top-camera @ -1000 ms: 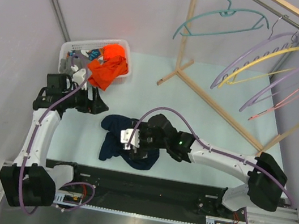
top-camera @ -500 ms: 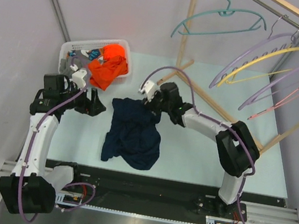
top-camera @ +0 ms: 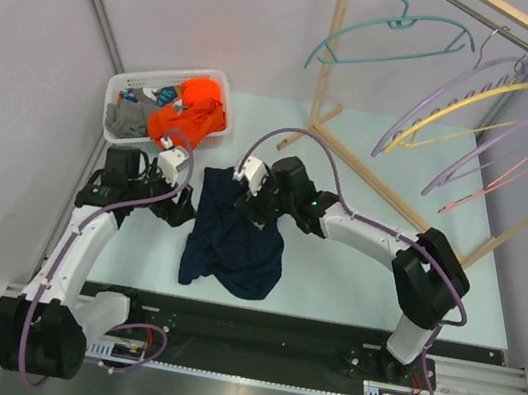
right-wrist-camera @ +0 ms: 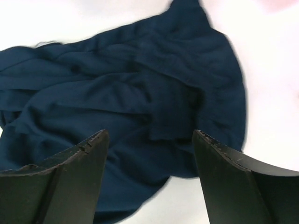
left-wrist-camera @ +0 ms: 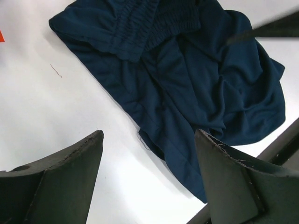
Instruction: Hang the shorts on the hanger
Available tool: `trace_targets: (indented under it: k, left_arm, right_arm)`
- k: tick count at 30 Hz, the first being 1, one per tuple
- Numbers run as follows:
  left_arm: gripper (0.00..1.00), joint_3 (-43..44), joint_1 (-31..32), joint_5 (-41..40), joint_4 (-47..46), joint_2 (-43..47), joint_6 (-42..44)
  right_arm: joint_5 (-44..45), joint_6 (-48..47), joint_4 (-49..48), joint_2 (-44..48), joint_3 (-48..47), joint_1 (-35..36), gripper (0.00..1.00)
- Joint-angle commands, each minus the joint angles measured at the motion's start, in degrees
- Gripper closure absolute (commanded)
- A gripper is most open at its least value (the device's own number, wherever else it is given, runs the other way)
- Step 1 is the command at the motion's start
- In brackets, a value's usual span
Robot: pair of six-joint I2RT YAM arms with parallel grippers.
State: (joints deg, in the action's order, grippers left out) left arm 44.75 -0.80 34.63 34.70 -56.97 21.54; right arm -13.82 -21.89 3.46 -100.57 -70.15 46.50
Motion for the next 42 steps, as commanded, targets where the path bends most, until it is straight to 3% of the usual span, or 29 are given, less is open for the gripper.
trace_targets:
  k: [1,5,10,13,15,20,22,23,25,26,27,28,30,32,36,42]
  left_arm:
    - [0.18,0.77,0.09,0.96,-5.26,-2.00,-0.88]
    - [0.18,0.78,0.01,1.14,-5.43,-2.27,-2.64]
    - [0.18,1.56,-0.34,-4.04,-7.01,-2.52,-8.26]
    - [0.19,4.20,-4.10,-0.89,-6.22,-4.90,-12.92]
    - [0.20,4.73,-6.22,2.27,-6.92,-6.66,-15.12]
    - [0.21,3.85,-8.43,1.49,-7.45,-6.75,-14.16]
    - [0.21,3.59,-8.52,1.40,-7.01,-6.14,-13.72]
    - [0.21,3.59,-8.52,1.32,-7.01,-5.70,-13.28]
    - [0.21,3.32,-8.52,1.31,-6.92,-4.38,-12.58]
    - [0.21,3.24,-8.43,1.31,-6.92,-4.12,-12.31]
    - [0.22,3.24,-8.43,1.49,-7.19,-3.77,-11.96]
    - [0.22,3.24,-8.52,1.84,-7.36,-3.76,-11.26]
    - [0.22,3.50,-8.52,2.98,-7.71,-3.94,-10.38]
    - [0.21,4.20,-8.52,5.25,-7.45,-4.29,-8.37]
    - [0.21,7.01,-8.43,10.17,-6.75,-4.64,-4.94]
    - [0.21,8.42,-6.51,18.27,-4.03,-0.69,8.06]
  right_arm:
    - [6.17,-2.19,-2.93,-4.44,-2.97,1.84,0.21]
    - [9.69,-0.08,-4.52,-11.90,-10.61,1.05,0.20]
    - [7.16,-5.70,-3.83,-15.70,-15.27,1.31,0.15]
    - [3.11,-9.39,0.84,-17.28,-17.03,2.36,0.00]
    - [4.41,-13.69,1.11,-18.42,-16.86,3.59,0.00]
    - [12.05,-17.14,-2.22,-22.47,-17.65,4.83,0.02]
    - [13.73,-15.30,-5.55,-23.26,-17.83,3.95,0.10]
    - [15.56,-14.50,-6.27,-23.18,-17.92,2.90,0.24]
    - [15.93,-12.05,-6.28,-22.04,-18.70,2.02,0.37]
    - [15.15,-11.25,-4.71,-21.34,-18.97,1.58,0.51]
    - [14.45,-10.46,-4.00,-20.20,-19.15,1.49,0.56]
    - [14.35,-8.37,-3.82,-17.49,-19.15,1.40,0.68]
    - [8.66,-6.16,-0.32,-14.84,-19.15,1.14,0.80]
    - [4.54,-2.38,1.10,-11.33,-19.76,0.96,1.00]
    - [-2.95,2.98,7.25,-7.80,-22.22,-0.44,1.00]
    - [-13.94,5.99,13.49,-4.73,-23.19,-2.38,1.00]
